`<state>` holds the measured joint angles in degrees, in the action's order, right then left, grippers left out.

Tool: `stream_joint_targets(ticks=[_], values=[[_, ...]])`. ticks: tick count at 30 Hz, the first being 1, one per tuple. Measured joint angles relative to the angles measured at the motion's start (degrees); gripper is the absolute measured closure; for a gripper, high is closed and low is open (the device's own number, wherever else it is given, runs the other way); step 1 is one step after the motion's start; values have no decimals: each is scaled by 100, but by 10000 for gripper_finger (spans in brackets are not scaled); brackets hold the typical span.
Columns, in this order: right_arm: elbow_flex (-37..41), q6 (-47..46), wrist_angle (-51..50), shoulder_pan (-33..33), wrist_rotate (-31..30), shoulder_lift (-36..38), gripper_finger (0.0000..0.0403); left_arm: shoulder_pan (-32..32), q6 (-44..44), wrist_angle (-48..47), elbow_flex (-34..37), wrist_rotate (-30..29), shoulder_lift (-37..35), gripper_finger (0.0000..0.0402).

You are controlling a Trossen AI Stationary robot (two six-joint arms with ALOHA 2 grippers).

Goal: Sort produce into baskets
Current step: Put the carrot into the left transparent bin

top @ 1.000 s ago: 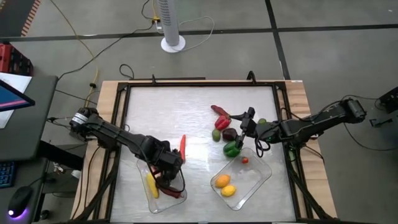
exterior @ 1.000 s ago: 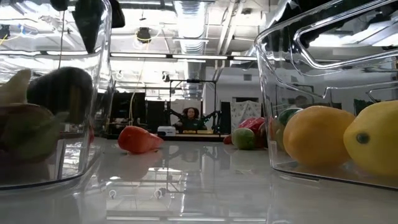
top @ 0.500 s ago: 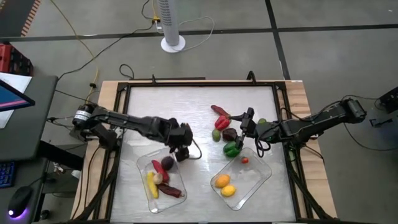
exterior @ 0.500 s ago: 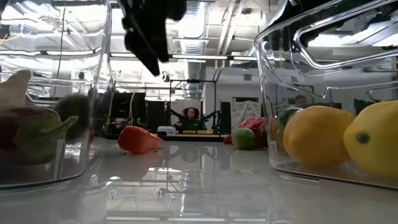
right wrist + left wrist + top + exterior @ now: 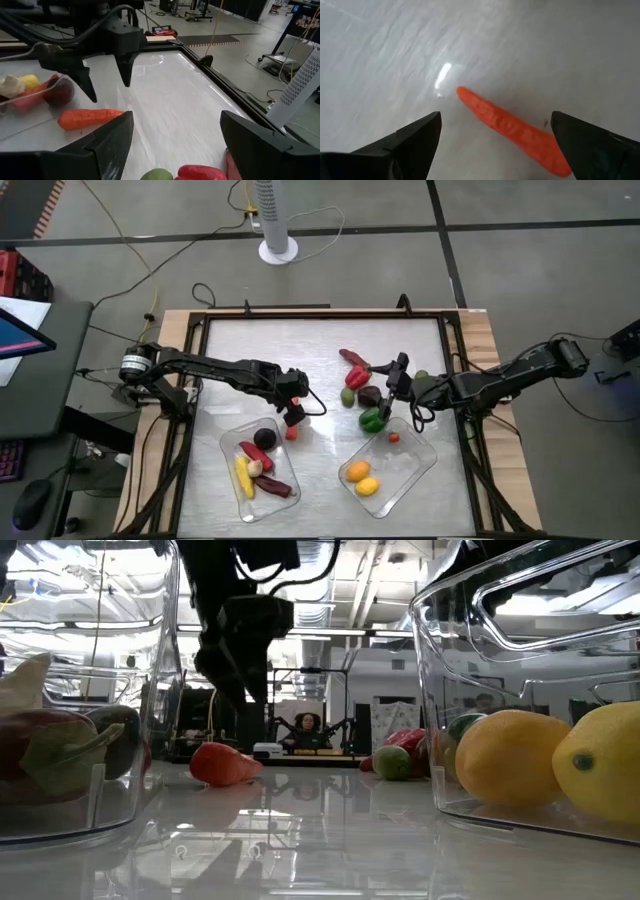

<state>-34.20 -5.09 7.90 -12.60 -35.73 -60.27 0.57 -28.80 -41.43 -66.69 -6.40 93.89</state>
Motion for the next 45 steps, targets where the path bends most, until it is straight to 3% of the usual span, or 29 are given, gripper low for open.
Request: stream_joint_targets(ticks=[9, 17, 32, 36, 45], values=[[0, -52, 2, 0, -1, 0, 79, 362, 54, 511, 354, 301, 22, 40], [0, -53, -42, 0, -4, 0, 79, 442, 285, 560, 364, 846, 654, 40], [0, -52, -63, 0, -17, 0, 78, 434, 491, 450, 346, 912, 1083, 43], [0, -52, -76, 0, -16, 0, 78, 436, 557, 436, 341, 868, 1092, 75], [0, -52, -80, 0, -17, 0, 78, 467, 571, 158, 154, 916, 1060, 194]])
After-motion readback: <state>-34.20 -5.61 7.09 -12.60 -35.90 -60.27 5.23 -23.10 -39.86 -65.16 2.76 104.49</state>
